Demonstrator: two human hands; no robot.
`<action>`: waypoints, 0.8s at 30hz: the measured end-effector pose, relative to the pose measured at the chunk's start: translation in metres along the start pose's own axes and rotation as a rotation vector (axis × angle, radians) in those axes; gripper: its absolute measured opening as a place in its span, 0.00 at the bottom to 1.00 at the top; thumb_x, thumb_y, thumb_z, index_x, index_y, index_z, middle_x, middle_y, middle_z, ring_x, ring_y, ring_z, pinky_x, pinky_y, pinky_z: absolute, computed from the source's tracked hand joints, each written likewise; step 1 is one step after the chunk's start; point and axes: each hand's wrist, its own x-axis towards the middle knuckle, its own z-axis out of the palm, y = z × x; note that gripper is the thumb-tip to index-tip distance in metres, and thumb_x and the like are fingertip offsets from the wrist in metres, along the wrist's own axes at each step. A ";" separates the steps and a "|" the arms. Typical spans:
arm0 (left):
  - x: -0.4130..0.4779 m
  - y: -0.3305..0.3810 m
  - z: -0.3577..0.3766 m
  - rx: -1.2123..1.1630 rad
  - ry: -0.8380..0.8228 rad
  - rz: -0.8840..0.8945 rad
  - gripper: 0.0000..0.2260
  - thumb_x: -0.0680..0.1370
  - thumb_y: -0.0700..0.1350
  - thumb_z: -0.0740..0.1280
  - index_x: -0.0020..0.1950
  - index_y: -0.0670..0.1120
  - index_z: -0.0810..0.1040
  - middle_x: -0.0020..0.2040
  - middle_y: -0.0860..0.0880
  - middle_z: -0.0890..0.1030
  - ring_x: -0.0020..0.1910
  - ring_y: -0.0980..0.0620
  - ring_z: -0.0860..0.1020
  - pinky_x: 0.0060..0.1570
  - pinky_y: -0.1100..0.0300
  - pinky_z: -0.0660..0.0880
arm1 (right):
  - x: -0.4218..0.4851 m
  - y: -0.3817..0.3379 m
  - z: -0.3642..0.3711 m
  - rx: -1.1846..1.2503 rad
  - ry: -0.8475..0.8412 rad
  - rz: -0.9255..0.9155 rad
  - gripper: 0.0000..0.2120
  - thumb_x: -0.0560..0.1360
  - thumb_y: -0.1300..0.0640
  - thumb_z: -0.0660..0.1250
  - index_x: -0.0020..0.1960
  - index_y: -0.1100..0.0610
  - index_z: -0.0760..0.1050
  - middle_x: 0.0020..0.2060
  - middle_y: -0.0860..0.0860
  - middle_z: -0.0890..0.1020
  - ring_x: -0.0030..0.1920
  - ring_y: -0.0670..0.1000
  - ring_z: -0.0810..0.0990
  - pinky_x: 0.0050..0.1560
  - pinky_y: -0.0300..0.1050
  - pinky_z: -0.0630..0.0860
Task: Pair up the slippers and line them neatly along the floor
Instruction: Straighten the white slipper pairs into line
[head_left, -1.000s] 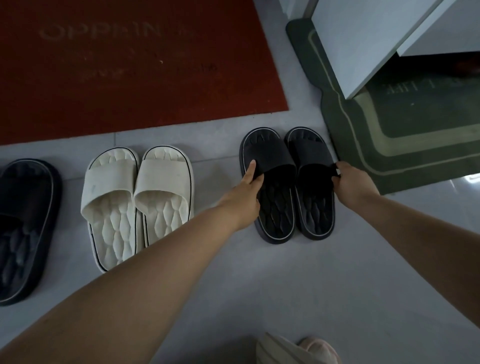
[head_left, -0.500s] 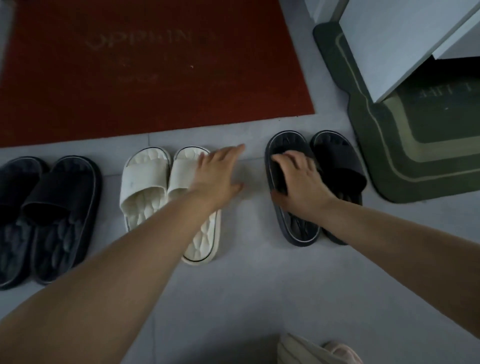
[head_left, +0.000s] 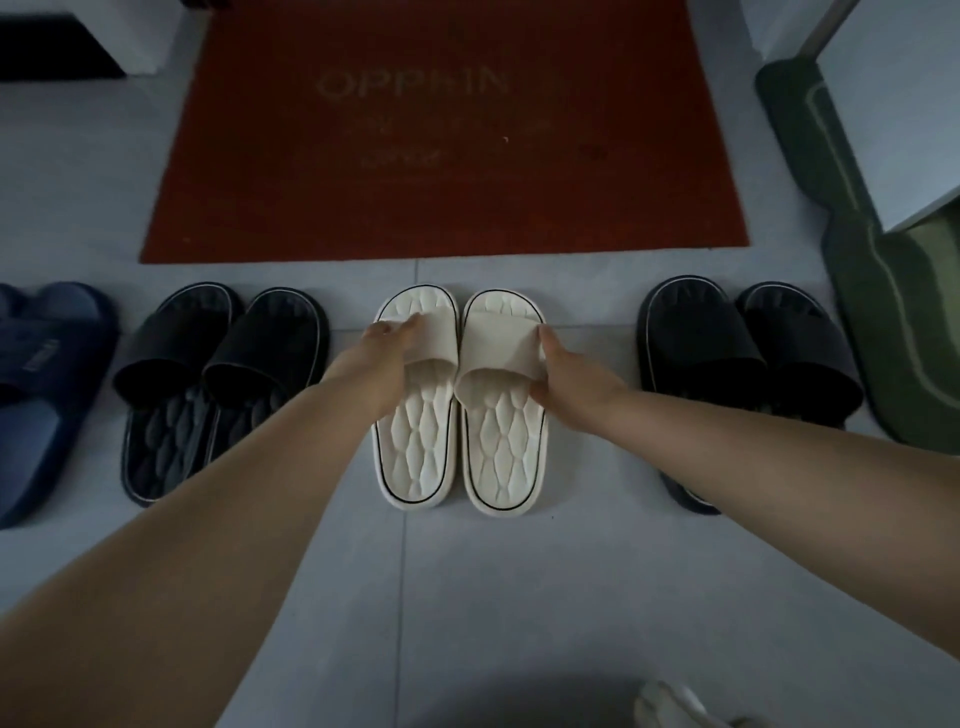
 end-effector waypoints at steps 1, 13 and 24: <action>0.000 0.001 0.001 -0.037 0.012 0.016 0.32 0.77 0.36 0.61 0.76 0.55 0.52 0.76 0.46 0.58 0.69 0.41 0.68 0.64 0.48 0.70 | -0.001 0.003 -0.001 0.012 0.021 0.005 0.32 0.76 0.55 0.57 0.75 0.56 0.45 0.43 0.57 0.78 0.38 0.54 0.73 0.35 0.44 0.65; 0.001 0.015 0.011 -0.133 0.161 0.123 0.27 0.78 0.33 0.57 0.75 0.50 0.59 0.77 0.49 0.58 0.75 0.49 0.60 0.71 0.58 0.58 | -0.007 0.028 -0.006 0.038 0.055 0.026 0.28 0.80 0.55 0.53 0.75 0.52 0.44 0.53 0.62 0.79 0.47 0.59 0.78 0.45 0.48 0.71; 0.015 0.014 0.016 -0.075 0.137 0.100 0.25 0.78 0.41 0.60 0.73 0.56 0.60 0.71 0.45 0.65 0.59 0.41 0.74 0.47 0.54 0.73 | -0.072 0.141 -0.074 -0.323 0.416 0.385 0.44 0.65 0.44 0.72 0.73 0.49 0.53 0.69 0.61 0.59 0.66 0.65 0.61 0.65 0.60 0.65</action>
